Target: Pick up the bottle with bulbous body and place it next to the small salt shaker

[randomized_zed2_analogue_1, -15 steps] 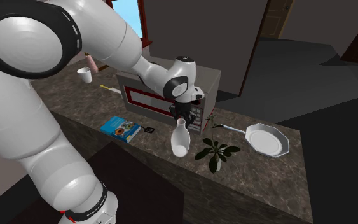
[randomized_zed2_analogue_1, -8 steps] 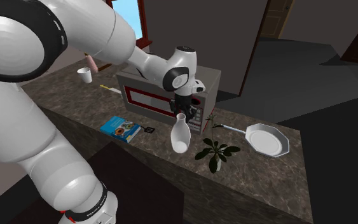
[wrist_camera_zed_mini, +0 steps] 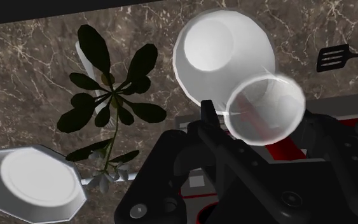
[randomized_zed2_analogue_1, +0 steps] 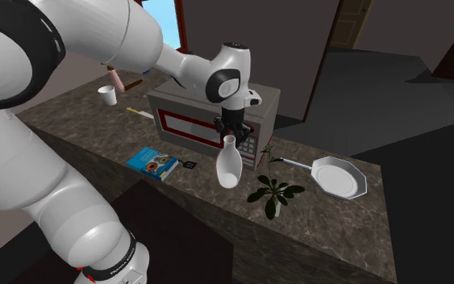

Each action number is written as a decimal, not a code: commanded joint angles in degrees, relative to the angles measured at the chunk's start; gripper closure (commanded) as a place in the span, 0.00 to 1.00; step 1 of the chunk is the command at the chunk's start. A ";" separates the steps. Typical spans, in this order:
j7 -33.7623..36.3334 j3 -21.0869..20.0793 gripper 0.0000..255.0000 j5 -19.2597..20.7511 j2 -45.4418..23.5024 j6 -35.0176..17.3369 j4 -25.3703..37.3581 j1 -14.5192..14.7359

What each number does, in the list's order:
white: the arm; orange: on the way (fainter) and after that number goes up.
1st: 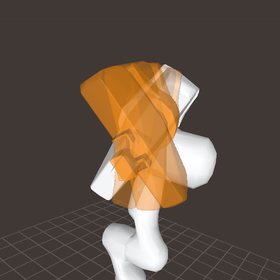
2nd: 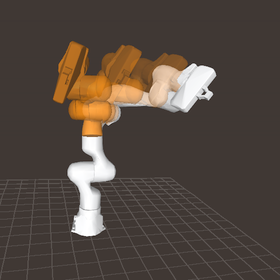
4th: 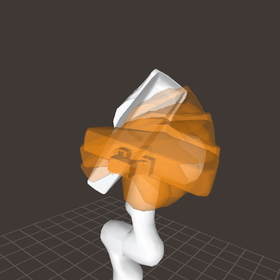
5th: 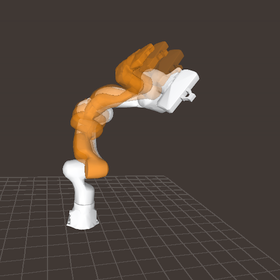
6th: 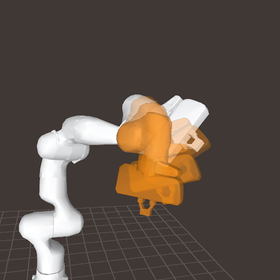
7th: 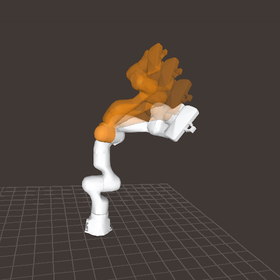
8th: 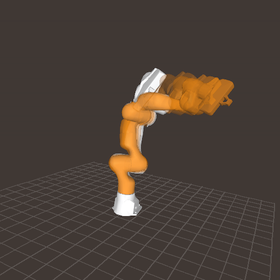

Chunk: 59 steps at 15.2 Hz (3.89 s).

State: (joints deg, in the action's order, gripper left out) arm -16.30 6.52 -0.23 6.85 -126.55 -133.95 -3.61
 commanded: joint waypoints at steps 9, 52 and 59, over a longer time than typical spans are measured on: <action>0.42 -0.15 1.00 0.45 3.63 8.08 4.47 -0.05; 15.58 -9.82 1.00 -1.59 5.61 26.94 21.59 6.06; 24.88 -15.54 1.00 -2.27 1.57 23.72 22.66 9.90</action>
State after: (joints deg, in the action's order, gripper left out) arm 7.11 -8.18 -2.43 8.84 -102.15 -111.12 5.70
